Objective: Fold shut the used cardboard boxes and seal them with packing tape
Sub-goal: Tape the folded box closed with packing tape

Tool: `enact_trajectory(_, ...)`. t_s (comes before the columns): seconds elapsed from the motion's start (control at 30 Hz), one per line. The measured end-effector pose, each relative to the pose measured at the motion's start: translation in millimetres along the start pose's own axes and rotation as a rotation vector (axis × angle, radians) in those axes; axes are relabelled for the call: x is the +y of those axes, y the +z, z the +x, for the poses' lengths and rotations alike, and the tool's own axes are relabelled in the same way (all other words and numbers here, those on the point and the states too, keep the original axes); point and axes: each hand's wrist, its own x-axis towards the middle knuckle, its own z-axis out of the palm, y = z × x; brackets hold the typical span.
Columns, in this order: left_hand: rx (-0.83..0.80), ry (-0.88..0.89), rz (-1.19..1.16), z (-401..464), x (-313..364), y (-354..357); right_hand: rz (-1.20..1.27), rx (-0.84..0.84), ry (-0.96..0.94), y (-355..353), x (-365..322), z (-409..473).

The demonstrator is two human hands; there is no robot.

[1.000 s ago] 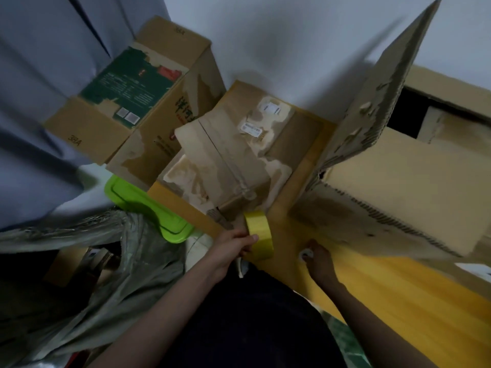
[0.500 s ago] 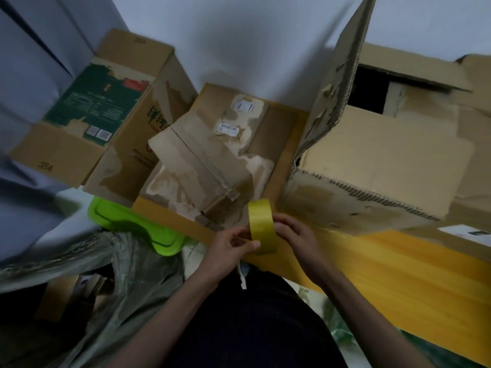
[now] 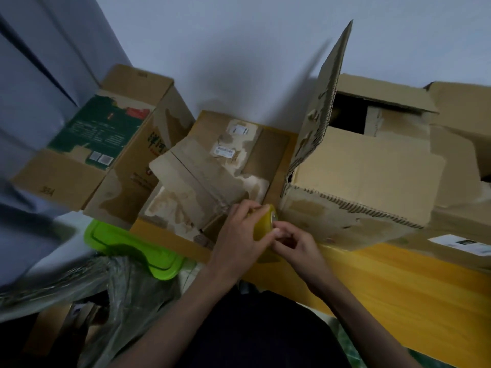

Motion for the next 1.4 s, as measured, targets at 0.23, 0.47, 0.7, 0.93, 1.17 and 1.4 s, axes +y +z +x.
enact_trajectory(0.23, 0.136, 0.006, 0.007, 8, 5, -5, 0.029, -0.04, 0.021, 3, -4, 8)
enact_trajectory(0.47, 0.217, 0.044, 0.151, 11, 3, -2, 0.069, -0.01, 0.018, 10, -8, 13)
enact_trajectory(0.7, 0.296, 0.091, 0.169, 9, 2, -3, 0.063, -0.017, 0.003, 10, -9, 15)
enact_trajectory(0.93, 0.254, 0.041, 0.099, 10, 2, -7, 0.029, -0.014, -0.007, 12, -10, 16)
enact_trajectory(1.17, 0.202, 0.009, 0.044, 9, 3, -11, 0.006, -0.031, -0.028, 16, -12, 12)
enact_trajectory(1.4, 0.237, 0.034, 0.048, 3, 5, -16, 0.041, -0.07, -0.044, 17, -16, 11)
